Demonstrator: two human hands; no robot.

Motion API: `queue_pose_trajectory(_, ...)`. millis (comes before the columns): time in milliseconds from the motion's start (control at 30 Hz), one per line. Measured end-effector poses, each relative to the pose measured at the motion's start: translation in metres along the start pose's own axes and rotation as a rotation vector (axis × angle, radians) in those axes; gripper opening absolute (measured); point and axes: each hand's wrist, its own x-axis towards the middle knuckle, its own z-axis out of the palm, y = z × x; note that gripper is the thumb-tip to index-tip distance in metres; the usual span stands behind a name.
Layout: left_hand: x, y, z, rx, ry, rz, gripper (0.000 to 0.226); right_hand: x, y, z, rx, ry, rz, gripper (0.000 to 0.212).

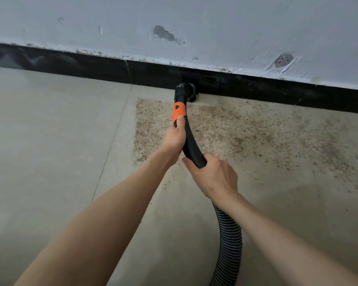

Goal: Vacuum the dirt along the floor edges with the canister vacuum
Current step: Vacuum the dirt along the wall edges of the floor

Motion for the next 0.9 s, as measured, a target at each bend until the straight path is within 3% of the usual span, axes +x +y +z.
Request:
queue_pose_trajectory(433, -0.005, 0.03, -0.127, -0.233, 0.291, -0.027, 0.04, -0.001, -0.112, 0.04, -0.02, -0.139, -0.239, 0.047)
queue_pose_trajectory(600, -0.015, 0.028, -0.148, -0.255, 0.254, -0.093, 0.058, -0.009, -0.127, 0.048, -0.033, -0.156, -0.247, 0.047)
queue_pose_trajectory(900, -0.022, 0.027, -0.113, -0.174, 0.135, -0.114, 0.06, -0.016, -0.099, 0.028, -0.028, -0.136, -0.178, 0.046)
